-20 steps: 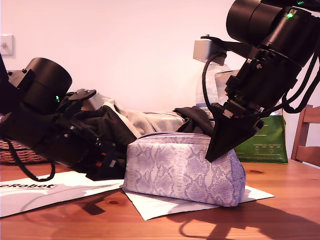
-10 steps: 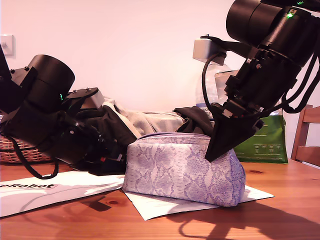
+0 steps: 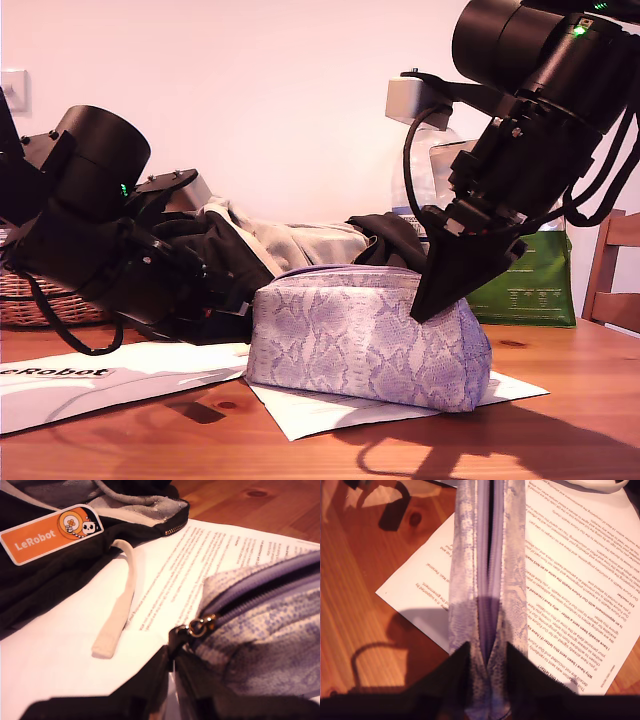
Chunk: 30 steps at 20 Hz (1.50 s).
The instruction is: Close the zipper in the zip bag in front of you
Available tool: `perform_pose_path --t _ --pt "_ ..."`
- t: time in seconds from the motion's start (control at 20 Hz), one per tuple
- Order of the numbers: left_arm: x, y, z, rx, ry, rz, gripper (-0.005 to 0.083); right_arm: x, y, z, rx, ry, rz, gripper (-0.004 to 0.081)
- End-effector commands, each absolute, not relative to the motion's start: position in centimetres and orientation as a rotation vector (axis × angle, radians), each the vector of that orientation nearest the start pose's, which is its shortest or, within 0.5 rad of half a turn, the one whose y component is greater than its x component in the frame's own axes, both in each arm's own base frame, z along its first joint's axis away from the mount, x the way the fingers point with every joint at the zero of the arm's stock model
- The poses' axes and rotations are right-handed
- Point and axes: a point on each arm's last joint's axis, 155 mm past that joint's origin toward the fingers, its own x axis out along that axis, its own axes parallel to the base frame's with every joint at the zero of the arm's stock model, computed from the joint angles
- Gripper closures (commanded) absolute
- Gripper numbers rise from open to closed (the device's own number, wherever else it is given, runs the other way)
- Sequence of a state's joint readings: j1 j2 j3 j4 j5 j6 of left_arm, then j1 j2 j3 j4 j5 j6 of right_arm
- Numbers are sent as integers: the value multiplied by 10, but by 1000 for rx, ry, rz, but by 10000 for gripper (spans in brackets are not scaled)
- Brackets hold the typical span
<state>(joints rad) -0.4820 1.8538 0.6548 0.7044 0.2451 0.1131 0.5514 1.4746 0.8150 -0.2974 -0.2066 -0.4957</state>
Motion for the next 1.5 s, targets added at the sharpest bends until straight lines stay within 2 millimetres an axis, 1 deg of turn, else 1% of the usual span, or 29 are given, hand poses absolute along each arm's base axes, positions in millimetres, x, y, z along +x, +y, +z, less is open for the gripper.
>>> perform_pose_path --t 0.0,0.05,0.35,0.45,0.55,0.75,0.9,1.2,1.3,1.45 --pt "387 -250 39 165 445 -733 793 292 227 57 -601 784 937 784" --pt "388 -249 41 167 439 -723 793 292 227 57 -595 787 934 780" --pt "395 -240 70 193 383 -664 793 289 225 54 -558 826 915 780" --pt "395 -241 80 190 366 -665 793 289 225 54 -558 826 915 780" --pt "391 -243 83 191 369 -673 793 289 225 54 -558 827 915 780" --pt "381 -256 92 193 356 -716 793 289 225 54 -540 834 906 780" --pt "368 -274 102 193 332 -774 793 288 224 53 -536 841 903 780" --pt "343 -304 103 206 322 -859 793 285 222 51 -536 860 904 780" --pt "341 -306 104 207 319 -866 793 284 222 50 -535 868 903 780" --pt "345 -301 102 216 333 -833 793 281 220 48 -534 886 902 780"
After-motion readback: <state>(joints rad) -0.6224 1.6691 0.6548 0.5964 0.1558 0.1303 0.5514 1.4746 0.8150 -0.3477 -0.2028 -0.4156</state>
